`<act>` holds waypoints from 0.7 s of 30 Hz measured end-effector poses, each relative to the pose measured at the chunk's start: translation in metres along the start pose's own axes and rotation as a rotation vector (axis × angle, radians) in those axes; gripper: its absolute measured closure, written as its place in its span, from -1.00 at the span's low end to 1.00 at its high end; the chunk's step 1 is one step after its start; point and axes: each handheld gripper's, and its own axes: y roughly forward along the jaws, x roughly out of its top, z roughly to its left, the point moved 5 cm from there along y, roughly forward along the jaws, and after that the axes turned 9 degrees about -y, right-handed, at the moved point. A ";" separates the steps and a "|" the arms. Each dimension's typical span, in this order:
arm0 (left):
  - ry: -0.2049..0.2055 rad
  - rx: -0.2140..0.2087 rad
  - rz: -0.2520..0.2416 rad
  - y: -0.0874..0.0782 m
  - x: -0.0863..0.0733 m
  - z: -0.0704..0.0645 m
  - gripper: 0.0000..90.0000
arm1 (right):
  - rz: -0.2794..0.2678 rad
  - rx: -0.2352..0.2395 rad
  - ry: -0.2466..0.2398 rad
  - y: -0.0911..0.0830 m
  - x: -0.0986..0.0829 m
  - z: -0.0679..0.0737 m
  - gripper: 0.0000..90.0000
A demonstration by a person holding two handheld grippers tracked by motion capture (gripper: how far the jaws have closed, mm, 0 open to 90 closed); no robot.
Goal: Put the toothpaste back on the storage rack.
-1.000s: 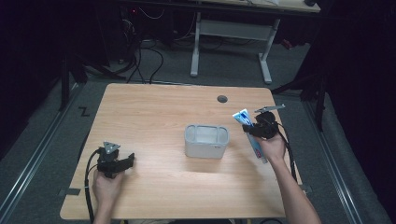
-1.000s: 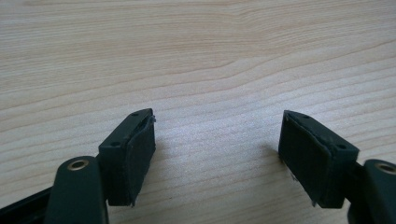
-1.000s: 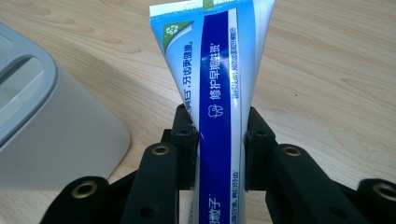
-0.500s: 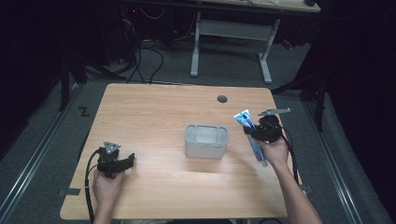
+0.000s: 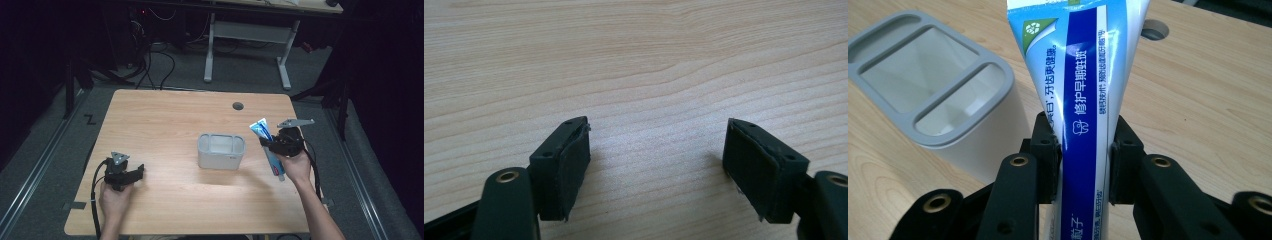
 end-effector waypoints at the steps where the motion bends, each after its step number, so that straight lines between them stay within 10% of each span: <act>1: 0.000 0.000 0.000 0.000 0.000 0.000 -0.39 | 0.001 0.004 -0.002 -0.001 0.001 0.002 0.58; 21: 0.000 0.000 -0.002 0.000 0.000 0.000 -0.39 | -0.084 0.075 -0.059 -0.020 0.022 0.028 0.57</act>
